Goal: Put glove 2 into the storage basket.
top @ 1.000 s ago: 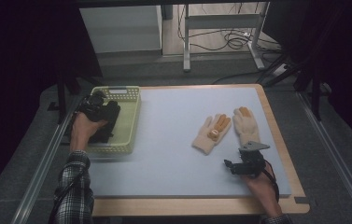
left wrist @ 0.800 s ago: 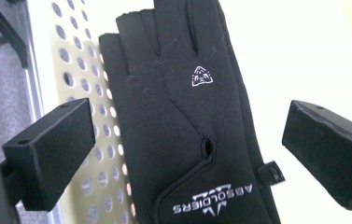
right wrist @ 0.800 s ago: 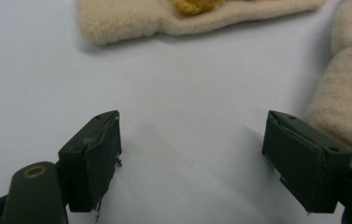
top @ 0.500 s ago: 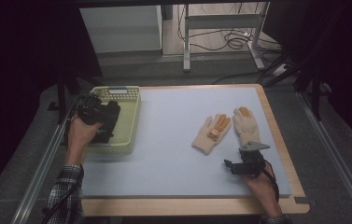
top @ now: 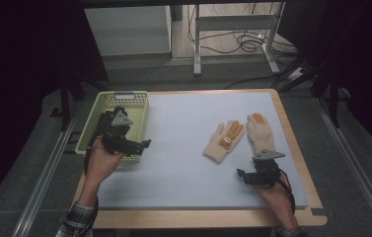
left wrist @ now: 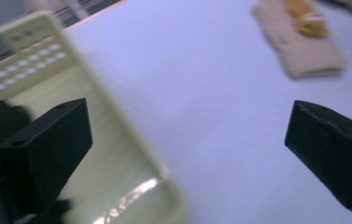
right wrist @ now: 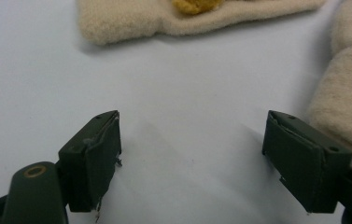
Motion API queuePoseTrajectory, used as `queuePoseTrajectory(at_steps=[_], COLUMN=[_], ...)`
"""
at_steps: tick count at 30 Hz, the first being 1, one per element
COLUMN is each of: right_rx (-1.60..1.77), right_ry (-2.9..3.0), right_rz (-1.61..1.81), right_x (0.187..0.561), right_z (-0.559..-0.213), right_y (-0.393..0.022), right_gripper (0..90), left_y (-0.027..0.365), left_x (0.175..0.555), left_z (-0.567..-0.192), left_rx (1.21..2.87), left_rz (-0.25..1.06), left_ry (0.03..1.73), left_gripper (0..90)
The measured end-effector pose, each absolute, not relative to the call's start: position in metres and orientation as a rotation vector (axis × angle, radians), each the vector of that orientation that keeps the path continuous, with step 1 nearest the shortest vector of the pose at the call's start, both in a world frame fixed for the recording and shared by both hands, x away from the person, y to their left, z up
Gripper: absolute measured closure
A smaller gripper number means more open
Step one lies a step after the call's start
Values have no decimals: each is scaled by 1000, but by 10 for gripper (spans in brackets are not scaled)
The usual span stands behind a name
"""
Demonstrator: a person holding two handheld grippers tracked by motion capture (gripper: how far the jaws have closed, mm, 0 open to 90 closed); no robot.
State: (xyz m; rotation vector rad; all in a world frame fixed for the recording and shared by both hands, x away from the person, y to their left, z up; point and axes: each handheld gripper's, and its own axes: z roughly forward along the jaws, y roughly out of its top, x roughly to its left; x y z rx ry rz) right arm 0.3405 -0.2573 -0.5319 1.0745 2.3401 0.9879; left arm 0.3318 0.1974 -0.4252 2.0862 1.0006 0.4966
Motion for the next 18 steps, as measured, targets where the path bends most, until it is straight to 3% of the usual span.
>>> queuePoseTrajectory(at_steps=[8,18], right_rx=[1103,1133], right_ry=[2328,2295], right_rz=[1001,979], right_x=[339,334], right_z=[-531,-530], right_y=[-261,-277], right_gripper=[204,225], left_y=[165,164], left_x=[295,287], left_z=[-472,-533], left_rx=[2097,2179], left_rz=[454,473], left_ry=[911,989], left_gripper=[13,15])
